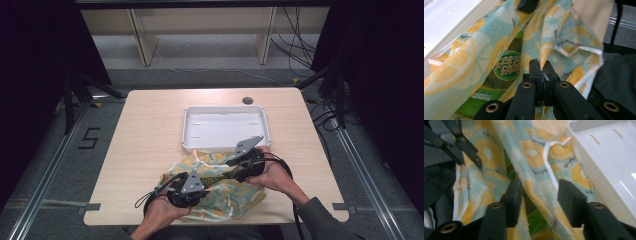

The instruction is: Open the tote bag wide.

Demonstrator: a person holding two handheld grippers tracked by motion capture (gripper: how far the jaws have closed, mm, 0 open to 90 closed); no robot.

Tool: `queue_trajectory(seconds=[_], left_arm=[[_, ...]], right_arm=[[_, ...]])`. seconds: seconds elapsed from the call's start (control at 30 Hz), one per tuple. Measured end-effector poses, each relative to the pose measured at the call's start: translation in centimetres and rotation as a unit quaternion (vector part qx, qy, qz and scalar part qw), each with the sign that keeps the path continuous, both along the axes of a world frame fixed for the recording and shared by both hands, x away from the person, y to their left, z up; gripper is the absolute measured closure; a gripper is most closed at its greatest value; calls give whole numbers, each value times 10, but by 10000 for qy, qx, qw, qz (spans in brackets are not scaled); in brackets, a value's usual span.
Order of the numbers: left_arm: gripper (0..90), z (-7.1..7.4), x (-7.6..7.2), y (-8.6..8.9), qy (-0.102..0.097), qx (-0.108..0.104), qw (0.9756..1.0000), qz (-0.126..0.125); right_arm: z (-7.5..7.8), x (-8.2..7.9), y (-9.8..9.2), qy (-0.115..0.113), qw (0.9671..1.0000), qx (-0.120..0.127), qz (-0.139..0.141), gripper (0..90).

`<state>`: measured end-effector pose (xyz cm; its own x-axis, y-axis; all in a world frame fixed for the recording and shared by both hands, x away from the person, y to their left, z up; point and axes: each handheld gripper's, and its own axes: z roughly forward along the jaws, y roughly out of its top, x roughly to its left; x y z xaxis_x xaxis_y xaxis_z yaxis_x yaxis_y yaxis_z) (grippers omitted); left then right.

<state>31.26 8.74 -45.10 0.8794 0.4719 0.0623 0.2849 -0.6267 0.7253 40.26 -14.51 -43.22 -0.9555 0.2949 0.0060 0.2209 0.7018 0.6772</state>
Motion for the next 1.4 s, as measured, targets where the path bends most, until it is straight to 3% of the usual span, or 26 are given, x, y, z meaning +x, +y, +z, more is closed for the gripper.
queue_trajectory(seconds=[0.1,0.17,0.27,0.4,0.47,0.57,0.6,0.63,0.8,0.83,0.87,0.9,0.97,1.0,1.03,1.1,1.13,1.2,1.23,1.27,1.4], left_arm=[[892,0,-6,1,35,32,9999,-134],[892,0,-13,3,61,73,9996,-248],[892,-1,-22,5,111,101,9992,-368],[892,-7,-32,7,249,201,9982,-504],[892,-12,-35,8,338,252,9976,-545],[892,-15,-37,9,405,335,9968,-604],[892,-14,-36,10,391,513,9952,-738],[892,-16,-36,9,414,504,9951,-737],[892,-24,-37,6,588,619,9931,-805],[892,-27,-38,4,646,531,9936,-754],[892,-29,-38,4,646,660,9922,-836],[892,-32,-40,2,763,434,9939,-666],[891,-32,-39,3,752,470,9937,-681],[887,-28,-36,5,679,595,9930,-768],[855,-25,-35,7,654,574,9935,-736],[755,-17,-32,11,619,385,9956,-585],[689,-13,-34,10,566,-78,9981,-233],[640,0,-34,13,440,-289,9984,-197],[613,7,-33,14,285,-336,9988,-212],[584,13,-34,15,254,-558,9981,-78],[533,40,-32,22,-60,-863,9962,111]], right_arm=[[-2,1,8,-22,9995,-301,94,829],[-1,3,11,-170,9984,-526,104,900],[2,13,13,-356,9970,-677,-142,900],[4,39,12,-642,9938,-795,-436,900],[4,41,11,-603,9934,-813,-533,900],[3,55,9,-785,9905,-857,-737,900],[3,55,9,-785,9905,-857,-737,900],[3,58,8,-840,9900,-890,-707,900],[-3,75,-1,-857,9851,-932,-1163,900],[-3,75,-1,-857,9851,-932,-1163,900],[-4,77,-2,-856,9844,-943,-1212,900],[-5,79,-5,-876,9838,-954,-1243,900],[-5,80,-8,-767,9848,-979,-1216,900],[-5,79,-9,-703,9844,-968,-1293,900],[-7,79,-9,-802,9839,-842,-1359,900],[-4,77,-12,-747,9847,-789,-1365,867],[-3,74,-10,-650,9852,-655,-1444,836],[4,69,-12,-676,9861,-573,-1406,750],[8,63,-12,-582,9863,-508,-1457,698],[11,60,-13,-599,9872,-413,-1423,663],[23,42,-21,-527,9894,-157,-1344,583]])
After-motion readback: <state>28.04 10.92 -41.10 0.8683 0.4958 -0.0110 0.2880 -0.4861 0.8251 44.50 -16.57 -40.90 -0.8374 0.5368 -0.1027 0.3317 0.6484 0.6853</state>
